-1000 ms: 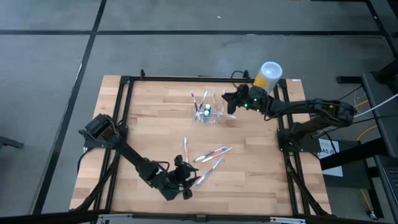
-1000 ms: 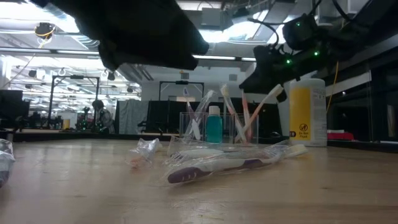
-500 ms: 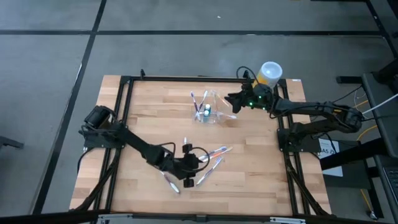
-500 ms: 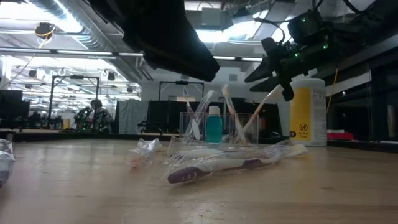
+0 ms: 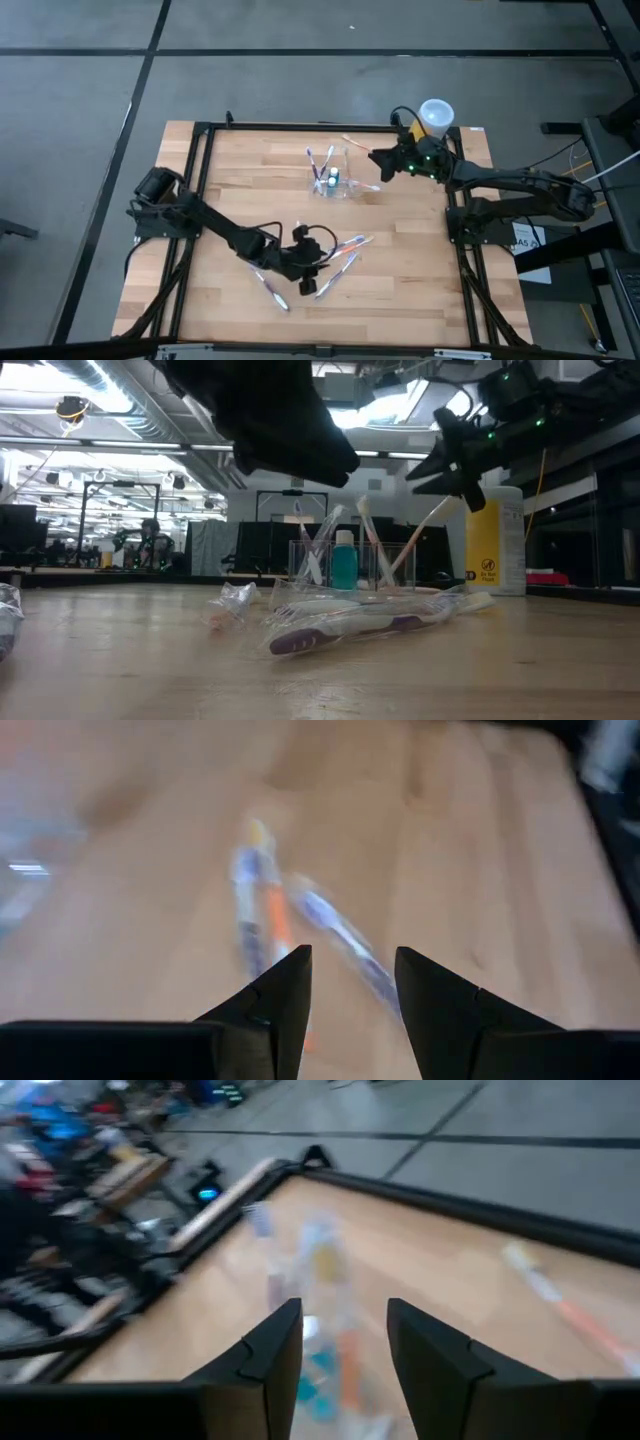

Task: Pick & Place toothbrushing station
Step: Put the purple toothbrush into the left section of the transparent organizer

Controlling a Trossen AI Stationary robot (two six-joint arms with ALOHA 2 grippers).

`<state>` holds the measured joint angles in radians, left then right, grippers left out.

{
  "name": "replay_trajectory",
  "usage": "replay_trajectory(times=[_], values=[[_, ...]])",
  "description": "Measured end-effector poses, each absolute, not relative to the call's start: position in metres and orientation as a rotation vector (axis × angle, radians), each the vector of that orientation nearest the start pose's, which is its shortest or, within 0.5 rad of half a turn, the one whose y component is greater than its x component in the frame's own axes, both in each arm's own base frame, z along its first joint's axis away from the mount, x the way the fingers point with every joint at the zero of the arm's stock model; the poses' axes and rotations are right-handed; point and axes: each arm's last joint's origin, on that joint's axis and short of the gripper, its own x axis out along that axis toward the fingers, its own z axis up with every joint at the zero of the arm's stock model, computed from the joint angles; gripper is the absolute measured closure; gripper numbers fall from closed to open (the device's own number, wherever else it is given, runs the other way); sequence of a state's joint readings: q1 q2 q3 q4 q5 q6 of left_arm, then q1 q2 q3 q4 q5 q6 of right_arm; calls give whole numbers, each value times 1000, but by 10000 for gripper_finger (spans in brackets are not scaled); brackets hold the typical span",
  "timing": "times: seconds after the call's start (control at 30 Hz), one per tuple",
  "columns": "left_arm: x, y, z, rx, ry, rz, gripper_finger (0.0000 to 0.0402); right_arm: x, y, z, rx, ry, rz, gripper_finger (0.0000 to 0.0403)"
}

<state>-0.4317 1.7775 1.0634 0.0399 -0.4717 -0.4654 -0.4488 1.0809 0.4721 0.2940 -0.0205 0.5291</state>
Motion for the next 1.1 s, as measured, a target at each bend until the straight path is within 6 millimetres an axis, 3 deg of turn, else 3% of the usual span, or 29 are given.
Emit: replay_trajectory(times=[0.17,0.33,0.6,0.73,0.87,1.1], values=[[340,-135,180,-136,719,111,261,195,-78,231,610,148,-424,259],[339,-107,168,-236,888,165,261,179,-63,231,638,246,-456,267],[354,-87,176,-182,842,96,261,168,-36,241,690,234,-384,274],[355,-84,175,-197,847,90,261,166,-21,236,705,305,-371,276],[361,-86,162,-205,865,68,261,163,-4,230,685,387,-357,276],[367,-88,130,-219,920,111,261,160,28,232,653,363,-302,276]])
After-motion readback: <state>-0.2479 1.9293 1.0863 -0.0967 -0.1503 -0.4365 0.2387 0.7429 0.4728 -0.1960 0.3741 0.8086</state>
